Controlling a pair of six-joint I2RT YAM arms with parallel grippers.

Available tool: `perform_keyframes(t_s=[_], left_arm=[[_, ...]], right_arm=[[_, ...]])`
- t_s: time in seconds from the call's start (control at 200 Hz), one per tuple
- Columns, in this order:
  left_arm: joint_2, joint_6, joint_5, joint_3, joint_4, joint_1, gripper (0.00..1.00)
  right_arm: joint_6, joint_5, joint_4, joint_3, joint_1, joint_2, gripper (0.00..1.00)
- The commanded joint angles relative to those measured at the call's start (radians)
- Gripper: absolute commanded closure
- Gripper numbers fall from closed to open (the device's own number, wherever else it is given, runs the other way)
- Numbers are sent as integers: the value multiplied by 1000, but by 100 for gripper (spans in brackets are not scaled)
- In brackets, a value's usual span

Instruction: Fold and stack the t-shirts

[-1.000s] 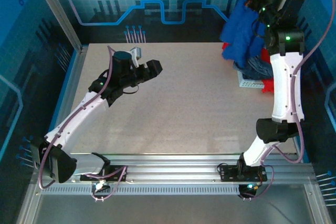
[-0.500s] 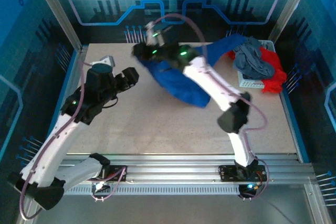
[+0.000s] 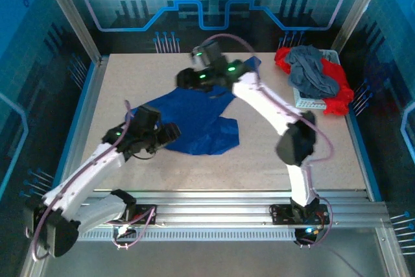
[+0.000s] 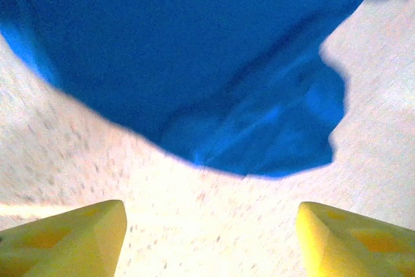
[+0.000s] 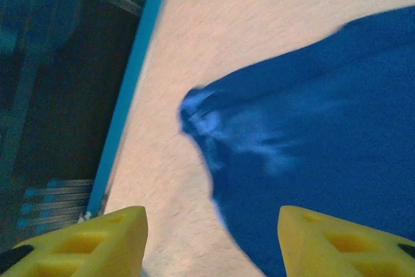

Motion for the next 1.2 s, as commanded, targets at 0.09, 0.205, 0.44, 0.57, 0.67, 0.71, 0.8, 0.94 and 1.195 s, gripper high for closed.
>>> perform_keyframes(t_s=[0.09, 0.205, 0.44, 0.57, 0.67, 0.71, 0.8, 0.94, 1.195], left_arm=[[289, -238, 162, 40, 261, -175, 30], [498, -294, 156, 163, 173, -255, 30], [676, -389, 43, 196, 162, -273, 31], [696, -383, -41, 189, 208, -241, 39], [680, -344, -114, 171, 279, -227, 53], [678, -331, -121, 166, 307, -220, 59], [681, -313, -114, 157, 348, -207, 85], [624, -285, -131, 148, 306, -202, 100], [384, -177, -3, 93, 213, -203, 100]], right_arm=[[-15, 125, 20, -378, -208, -290, 46], [-22, 128, 15, -525, -297, -397, 46], [-42, 117, 17, -676, -346, -516, 46], [-40, 107, 26, -723, -346, -551, 47], [-39, 92, 35, -742, -346, -562, 47], [-41, 86, 37, -746, -347, -564, 47], [-42, 79, 40, -748, -347, -562, 47], [-47, 87, 40, -746, -346, -560, 47], [-58, 99, 36, -749, -345, -541, 48]])
